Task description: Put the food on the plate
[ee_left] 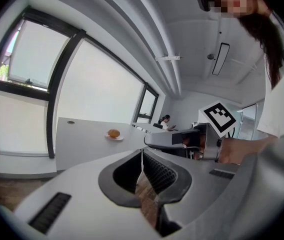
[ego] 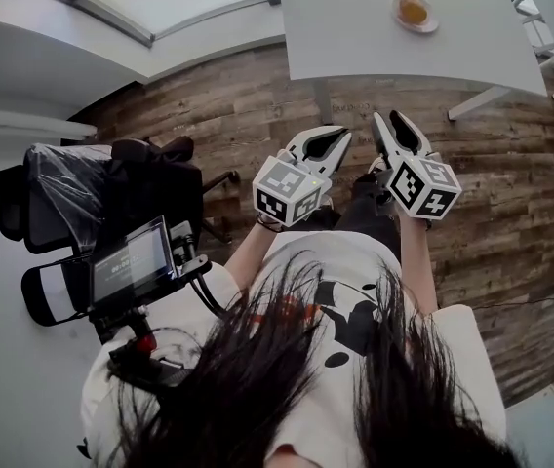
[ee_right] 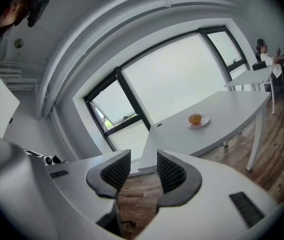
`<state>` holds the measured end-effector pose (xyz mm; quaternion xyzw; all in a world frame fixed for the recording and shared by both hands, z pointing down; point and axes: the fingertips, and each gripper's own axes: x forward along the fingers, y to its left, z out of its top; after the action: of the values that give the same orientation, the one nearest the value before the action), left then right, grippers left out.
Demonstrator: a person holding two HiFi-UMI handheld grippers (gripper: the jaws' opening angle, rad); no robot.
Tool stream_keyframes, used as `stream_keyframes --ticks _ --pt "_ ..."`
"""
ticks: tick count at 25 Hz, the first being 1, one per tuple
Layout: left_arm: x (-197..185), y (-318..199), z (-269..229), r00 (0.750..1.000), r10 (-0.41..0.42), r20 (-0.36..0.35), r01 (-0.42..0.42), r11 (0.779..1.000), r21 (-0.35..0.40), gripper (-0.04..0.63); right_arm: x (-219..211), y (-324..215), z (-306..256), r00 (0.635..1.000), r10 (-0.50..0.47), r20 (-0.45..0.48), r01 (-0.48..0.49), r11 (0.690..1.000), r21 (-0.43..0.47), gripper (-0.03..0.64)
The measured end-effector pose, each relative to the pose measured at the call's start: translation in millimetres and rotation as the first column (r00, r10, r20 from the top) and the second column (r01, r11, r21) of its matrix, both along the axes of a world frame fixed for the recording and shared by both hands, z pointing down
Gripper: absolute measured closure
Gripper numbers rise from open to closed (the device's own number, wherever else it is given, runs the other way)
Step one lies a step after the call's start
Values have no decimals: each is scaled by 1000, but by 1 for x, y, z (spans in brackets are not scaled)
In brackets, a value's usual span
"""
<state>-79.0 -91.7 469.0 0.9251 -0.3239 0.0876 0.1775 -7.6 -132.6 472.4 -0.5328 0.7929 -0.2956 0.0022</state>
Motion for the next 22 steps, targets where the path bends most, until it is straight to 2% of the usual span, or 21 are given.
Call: stream_keyframes --ticks 5,15,19,22 --pt "-18 25 5 1000 2 -29 -3 1000 -17 584 -14 31 6 1000 20 -19 -21 999 -25 446" --pt "-21 47 6 997 -2 -72 -1 999 -41 584 -24 60 6 999 5 -50 -8 998 -63 446" --pt "-26 44 1 996 -30 -82 28 999 -31 584 -33 60 0 998 -25 -56 22 998 -53 446" --pt "-15 59 -10 996 -51 -78 52 999 -1 584 -23 80 -6 998 -46 -43 44 998 -34 446"
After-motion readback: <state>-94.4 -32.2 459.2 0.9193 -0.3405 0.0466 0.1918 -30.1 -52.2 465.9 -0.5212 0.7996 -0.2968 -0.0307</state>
